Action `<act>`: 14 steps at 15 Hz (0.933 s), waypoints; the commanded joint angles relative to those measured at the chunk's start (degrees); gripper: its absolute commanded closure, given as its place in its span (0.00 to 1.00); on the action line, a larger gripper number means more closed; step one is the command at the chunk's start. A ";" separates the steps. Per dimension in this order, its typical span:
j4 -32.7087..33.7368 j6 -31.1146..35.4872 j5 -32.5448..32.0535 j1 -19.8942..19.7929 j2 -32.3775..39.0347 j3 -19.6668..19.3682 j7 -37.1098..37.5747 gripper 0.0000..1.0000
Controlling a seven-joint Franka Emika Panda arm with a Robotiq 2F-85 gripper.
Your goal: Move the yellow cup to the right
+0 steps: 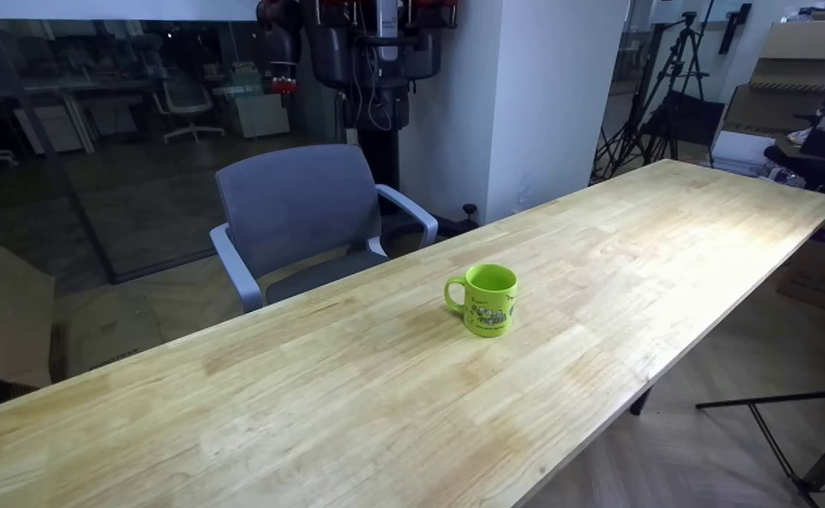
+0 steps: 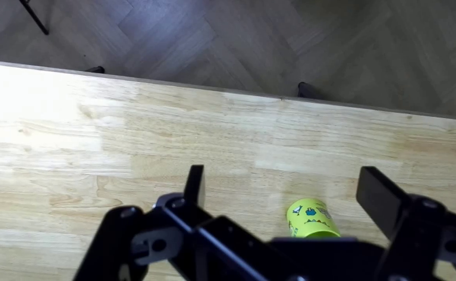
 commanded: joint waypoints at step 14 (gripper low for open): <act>32.70 2.00 9.40 4.38 39.74 6.42 -1.09 0.00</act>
